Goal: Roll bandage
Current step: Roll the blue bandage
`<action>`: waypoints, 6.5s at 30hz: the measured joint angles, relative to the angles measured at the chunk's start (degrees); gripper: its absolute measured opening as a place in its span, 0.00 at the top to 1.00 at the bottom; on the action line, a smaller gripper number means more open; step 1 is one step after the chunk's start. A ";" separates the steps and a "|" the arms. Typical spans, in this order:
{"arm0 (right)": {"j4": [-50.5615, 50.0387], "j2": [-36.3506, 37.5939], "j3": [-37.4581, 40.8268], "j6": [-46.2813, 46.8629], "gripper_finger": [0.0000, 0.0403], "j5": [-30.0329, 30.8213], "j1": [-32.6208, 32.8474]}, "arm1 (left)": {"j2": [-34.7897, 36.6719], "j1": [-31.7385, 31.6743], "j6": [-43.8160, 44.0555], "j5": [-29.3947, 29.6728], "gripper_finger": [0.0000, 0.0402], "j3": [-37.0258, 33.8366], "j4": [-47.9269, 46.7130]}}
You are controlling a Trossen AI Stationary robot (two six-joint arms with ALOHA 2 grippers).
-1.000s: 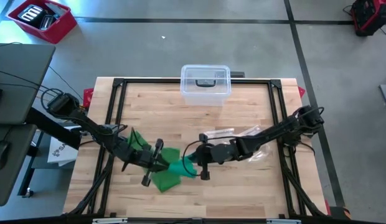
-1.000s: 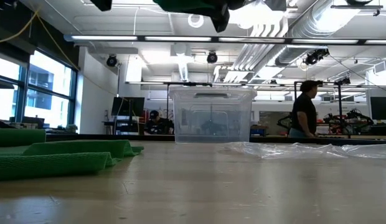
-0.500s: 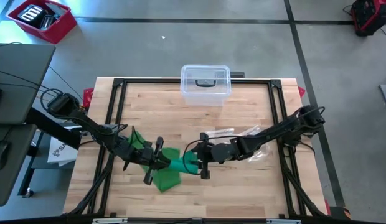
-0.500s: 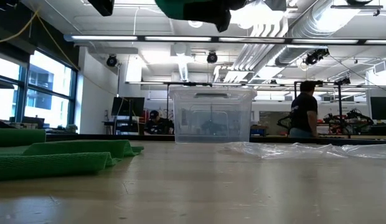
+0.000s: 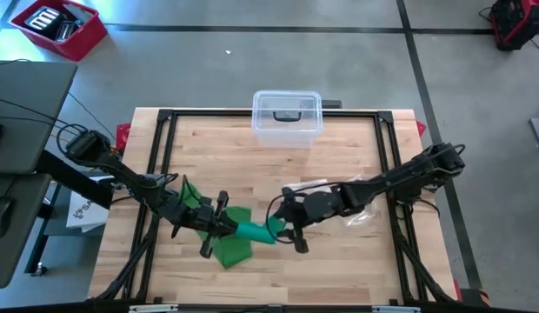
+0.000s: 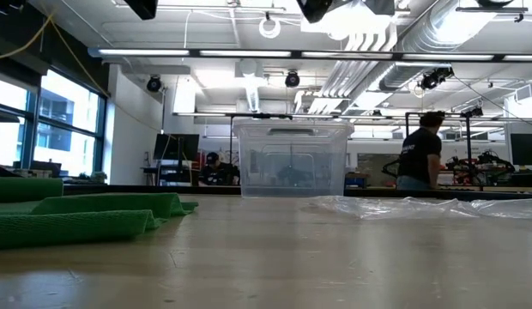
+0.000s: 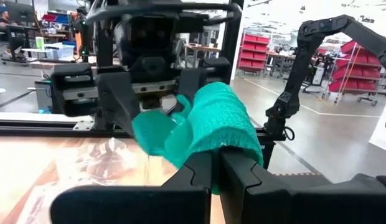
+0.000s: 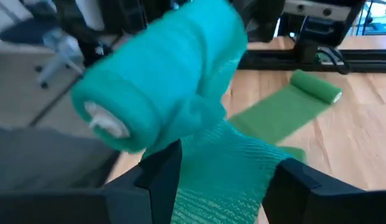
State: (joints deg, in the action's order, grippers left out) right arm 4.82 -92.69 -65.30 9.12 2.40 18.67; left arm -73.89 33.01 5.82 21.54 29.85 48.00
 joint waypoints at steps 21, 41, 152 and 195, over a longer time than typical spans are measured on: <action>-11.10 0.03 -4.90 -0.17 0.38 -12.37 -7.15 | 0.00 0.00 1.55 0.17 1.00 0.01 -2.39; -33.80 3.02 -4.62 3.80 0.38 16.94 -1.71 | -0.02 -1.49 8.33 4.09 1.00 0.00 -3.55; 3.03 -30.46 -11.69 -6.67 0.52 -4.04 -14.71 | -13.92 -22.56 47.83 10.10 1.00 -23.13 -0.06; -32.73 -21.74 -11.65 -9.70 1.00 7.21 -8.30 | -13.98 -16.73 40.37 7.52 1.00 -23.37 11.68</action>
State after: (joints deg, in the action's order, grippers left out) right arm -27.92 -114.43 -76.95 -0.58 9.61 10.37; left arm -87.88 16.29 46.20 29.06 6.48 59.68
